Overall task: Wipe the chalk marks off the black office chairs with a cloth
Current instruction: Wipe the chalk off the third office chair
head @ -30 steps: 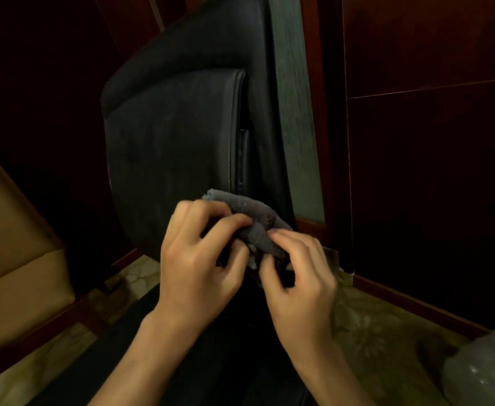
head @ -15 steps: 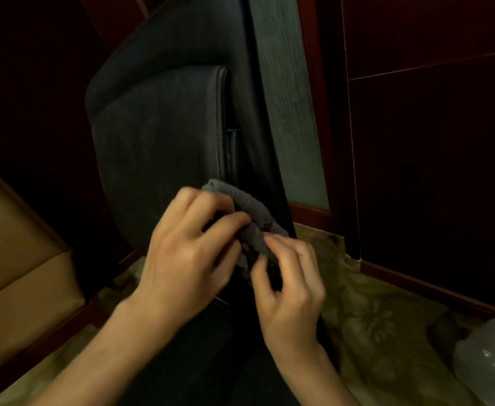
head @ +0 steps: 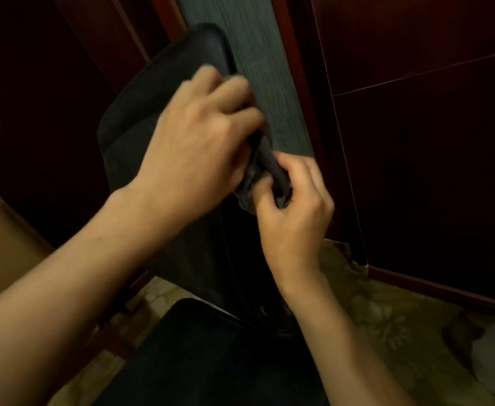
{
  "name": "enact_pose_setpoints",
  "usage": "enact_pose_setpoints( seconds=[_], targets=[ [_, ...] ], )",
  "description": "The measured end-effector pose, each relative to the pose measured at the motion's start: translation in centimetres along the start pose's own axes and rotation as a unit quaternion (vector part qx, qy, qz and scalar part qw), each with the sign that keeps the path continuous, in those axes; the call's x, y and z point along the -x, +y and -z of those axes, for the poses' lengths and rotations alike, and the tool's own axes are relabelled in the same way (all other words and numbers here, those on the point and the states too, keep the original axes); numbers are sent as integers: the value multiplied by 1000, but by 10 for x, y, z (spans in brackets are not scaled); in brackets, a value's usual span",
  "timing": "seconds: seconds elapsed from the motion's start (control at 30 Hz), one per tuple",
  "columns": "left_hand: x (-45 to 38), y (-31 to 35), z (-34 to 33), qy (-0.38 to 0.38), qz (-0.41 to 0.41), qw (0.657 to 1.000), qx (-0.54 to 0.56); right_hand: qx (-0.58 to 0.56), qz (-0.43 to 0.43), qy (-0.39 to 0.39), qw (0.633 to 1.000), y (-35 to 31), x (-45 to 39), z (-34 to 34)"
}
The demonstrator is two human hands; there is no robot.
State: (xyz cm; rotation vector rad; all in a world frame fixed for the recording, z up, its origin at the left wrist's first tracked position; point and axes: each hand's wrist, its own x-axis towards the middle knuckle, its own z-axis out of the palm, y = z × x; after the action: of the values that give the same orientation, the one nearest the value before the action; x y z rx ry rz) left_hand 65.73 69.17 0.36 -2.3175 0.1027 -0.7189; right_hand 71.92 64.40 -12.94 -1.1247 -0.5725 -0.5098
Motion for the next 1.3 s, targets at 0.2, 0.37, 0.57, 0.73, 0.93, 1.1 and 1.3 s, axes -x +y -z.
enact_pose_setpoints(
  seconds=[0.2, 0.37, 0.57, 0.73, 0.93, 1.1, 1.3],
  targets=[
    [45, 62, -42, -55, -52, 996, 45, 54, -30, -40, 997, 50, 65, 38],
    [46, 72, -45, -81, -76, 992, 55, 84, -31, -52, 995, 51, 69, 52],
    [44, 24, -9, 2, 64, 998, -2, 32, 26, -39, 998, 1, 17, 15],
    [97, 66, -37, -44, 43, 997, 37, 75, 45, -114, 990, 40, 97, 42],
    [147, 128, -64, -162, -26, 986, 35, 107, -60, -153, 980, 82, 172, 77],
    [102, 82, -43, -51, 29, 998, 33, 48, -47, -87, 994, 42, 119, 41],
    [134, 105, -60, -75, 49, 995, 51, 41, -21, -116, 992, 75, 146, 45]
  ],
)
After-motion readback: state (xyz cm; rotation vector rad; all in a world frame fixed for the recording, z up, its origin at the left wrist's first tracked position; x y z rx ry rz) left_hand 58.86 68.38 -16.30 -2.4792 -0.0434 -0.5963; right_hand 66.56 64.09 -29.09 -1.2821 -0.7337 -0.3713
